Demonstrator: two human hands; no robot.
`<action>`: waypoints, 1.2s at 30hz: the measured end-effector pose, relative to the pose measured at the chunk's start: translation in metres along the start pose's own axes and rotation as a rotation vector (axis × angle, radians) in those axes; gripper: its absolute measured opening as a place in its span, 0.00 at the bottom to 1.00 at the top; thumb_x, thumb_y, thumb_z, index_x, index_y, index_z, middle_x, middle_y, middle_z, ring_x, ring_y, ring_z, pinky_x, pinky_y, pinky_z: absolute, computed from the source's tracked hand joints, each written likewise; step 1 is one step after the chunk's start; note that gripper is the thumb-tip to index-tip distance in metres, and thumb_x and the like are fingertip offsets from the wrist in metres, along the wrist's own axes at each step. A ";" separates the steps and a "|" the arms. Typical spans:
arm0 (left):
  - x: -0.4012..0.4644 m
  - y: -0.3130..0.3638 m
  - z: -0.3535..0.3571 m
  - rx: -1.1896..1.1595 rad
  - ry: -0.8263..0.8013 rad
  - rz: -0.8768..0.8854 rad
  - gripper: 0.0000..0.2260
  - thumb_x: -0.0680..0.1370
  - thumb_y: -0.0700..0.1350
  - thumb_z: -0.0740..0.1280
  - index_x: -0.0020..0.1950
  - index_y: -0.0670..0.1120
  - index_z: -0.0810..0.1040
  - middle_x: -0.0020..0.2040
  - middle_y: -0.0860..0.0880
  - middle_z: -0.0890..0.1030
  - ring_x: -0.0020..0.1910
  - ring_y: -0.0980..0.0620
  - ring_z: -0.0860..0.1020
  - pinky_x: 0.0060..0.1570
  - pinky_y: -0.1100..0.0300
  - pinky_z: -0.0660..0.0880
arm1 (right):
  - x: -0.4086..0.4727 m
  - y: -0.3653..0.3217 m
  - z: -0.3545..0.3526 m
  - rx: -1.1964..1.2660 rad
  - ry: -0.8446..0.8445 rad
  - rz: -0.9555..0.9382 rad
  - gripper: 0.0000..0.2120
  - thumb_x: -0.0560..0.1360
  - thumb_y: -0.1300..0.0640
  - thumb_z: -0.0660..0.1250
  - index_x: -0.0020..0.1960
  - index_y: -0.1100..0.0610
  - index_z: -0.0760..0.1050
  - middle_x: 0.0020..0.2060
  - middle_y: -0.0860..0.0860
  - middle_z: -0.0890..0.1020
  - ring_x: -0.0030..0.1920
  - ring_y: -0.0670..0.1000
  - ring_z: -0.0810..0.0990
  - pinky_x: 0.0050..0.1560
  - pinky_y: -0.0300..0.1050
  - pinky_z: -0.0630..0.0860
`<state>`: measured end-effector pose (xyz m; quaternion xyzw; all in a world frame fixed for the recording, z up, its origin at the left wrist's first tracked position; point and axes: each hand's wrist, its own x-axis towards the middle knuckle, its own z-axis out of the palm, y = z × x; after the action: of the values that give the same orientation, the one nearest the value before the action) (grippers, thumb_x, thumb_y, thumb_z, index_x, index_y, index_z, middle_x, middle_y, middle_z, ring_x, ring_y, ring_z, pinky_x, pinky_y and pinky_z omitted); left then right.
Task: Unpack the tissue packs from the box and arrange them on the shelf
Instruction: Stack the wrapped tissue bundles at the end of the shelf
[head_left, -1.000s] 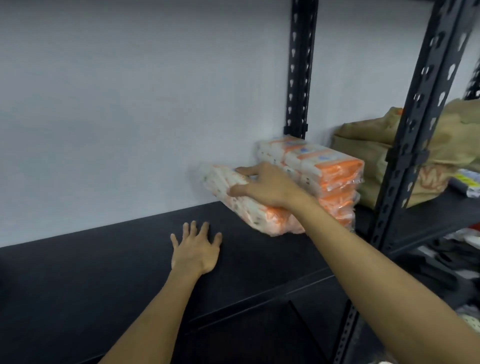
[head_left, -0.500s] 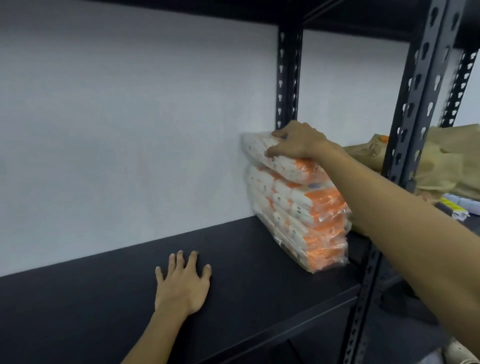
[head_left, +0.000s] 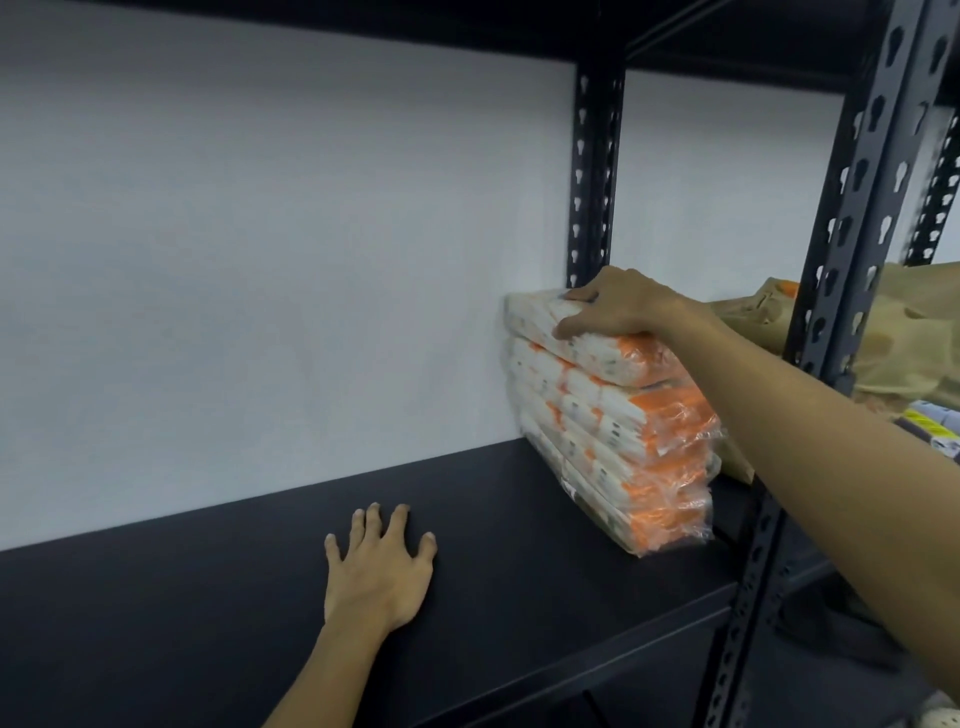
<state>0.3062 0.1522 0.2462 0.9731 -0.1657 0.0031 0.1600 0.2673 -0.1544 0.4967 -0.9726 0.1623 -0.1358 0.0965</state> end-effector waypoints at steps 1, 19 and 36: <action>0.000 0.000 0.000 0.001 0.001 -0.001 0.29 0.83 0.64 0.46 0.83 0.55 0.49 0.84 0.48 0.47 0.82 0.48 0.42 0.79 0.41 0.41 | -0.001 0.001 -0.001 -0.005 -0.004 -0.005 0.36 0.69 0.33 0.71 0.74 0.44 0.72 0.64 0.50 0.76 0.59 0.56 0.76 0.64 0.56 0.74; 0.000 -0.001 0.000 -0.024 0.003 -0.007 0.29 0.83 0.64 0.48 0.83 0.55 0.52 0.84 0.48 0.48 0.82 0.48 0.43 0.79 0.41 0.41 | -0.029 -0.036 -0.009 -0.307 0.128 -0.093 0.36 0.77 0.35 0.64 0.79 0.50 0.61 0.75 0.56 0.67 0.74 0.60 0.66 0.73 0.63 0.60; -0.040 -0.001 -0.011 -0.029 0.168 0.059 0.21 0.82 0.58 0.57 0.68 0.49 0.75 0.69 0.49 0.77 0.71 0.48 0.71 0.72 0.48 0.64 | -0.169 -0.062 0.228 0.091 -0.027 -0.114 0.18 0.82 0.48 0.58 0.63 0.54 0.79 0.63 0.52 0.79 0.66 0.56 0.74 0.66 0.54 0.68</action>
<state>0.2688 0.1696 0.2542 0.9618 -0.1803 0.0868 0.1871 0.1991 -0.0063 0.2559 -0.9766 0.0989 -0.1352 0.1349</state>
